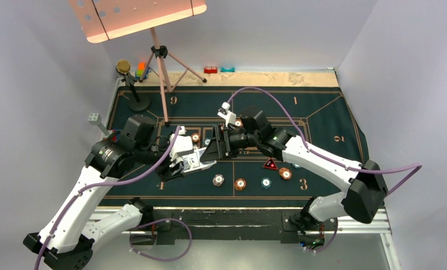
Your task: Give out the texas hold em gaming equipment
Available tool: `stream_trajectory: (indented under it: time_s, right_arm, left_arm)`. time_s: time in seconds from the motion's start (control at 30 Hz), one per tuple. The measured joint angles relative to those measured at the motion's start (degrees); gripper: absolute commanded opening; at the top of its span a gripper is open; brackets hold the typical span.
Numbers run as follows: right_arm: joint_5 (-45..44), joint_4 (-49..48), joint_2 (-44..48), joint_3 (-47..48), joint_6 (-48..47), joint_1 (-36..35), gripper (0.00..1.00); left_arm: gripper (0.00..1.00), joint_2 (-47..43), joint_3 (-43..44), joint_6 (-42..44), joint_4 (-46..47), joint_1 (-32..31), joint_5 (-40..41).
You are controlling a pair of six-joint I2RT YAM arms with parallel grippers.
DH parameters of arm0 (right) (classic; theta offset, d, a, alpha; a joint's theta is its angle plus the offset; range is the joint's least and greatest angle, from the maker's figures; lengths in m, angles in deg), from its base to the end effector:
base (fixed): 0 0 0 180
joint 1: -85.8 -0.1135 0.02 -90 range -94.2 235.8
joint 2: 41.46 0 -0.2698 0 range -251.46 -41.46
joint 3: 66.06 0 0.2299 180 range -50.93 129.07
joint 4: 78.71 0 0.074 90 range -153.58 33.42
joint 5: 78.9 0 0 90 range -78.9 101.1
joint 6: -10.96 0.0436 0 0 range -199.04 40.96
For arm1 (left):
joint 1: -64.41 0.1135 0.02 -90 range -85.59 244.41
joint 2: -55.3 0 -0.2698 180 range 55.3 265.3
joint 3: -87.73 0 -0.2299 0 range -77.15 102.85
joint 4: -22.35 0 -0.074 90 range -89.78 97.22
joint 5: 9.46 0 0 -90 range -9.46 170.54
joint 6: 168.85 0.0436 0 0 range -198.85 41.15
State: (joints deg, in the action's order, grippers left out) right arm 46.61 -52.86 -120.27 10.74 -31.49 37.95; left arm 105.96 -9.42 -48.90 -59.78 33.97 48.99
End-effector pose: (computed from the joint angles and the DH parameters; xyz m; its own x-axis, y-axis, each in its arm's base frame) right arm 0.1787 0.2351 0.3189 -0.9112 -0.1117 -0.3964 -0.4085 0.3674 0.8355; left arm 0.0876 -0.0780 0.3596 -0.2113 0.6176 -0.7576 0.9551 0.2952 -0.0257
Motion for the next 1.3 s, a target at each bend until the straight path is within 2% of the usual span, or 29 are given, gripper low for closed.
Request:
stream_trajectory:
  time_s: [0.63,0.8,1.3]
  right_arm:
    - [0.07,-0.09,1.86,-0.59,0.85,3.32,0.5]
    - [0.07,0.22,3.61,-1.33,0.92,4.63,0.34]
    - [0.04,3.87,7.26,-1.27,0.2,8.55,0.13]
  left_arm:
    - [0.0,0.0,0.31,-0.46,-0.02,0.04,0.0]
    - [0.0,-0.09,0.33,-0.48,-0.02,0.04,-0.02]
    - [0.0,-0.7,0.31,-0.48,-0.07,0.15,-0.39]
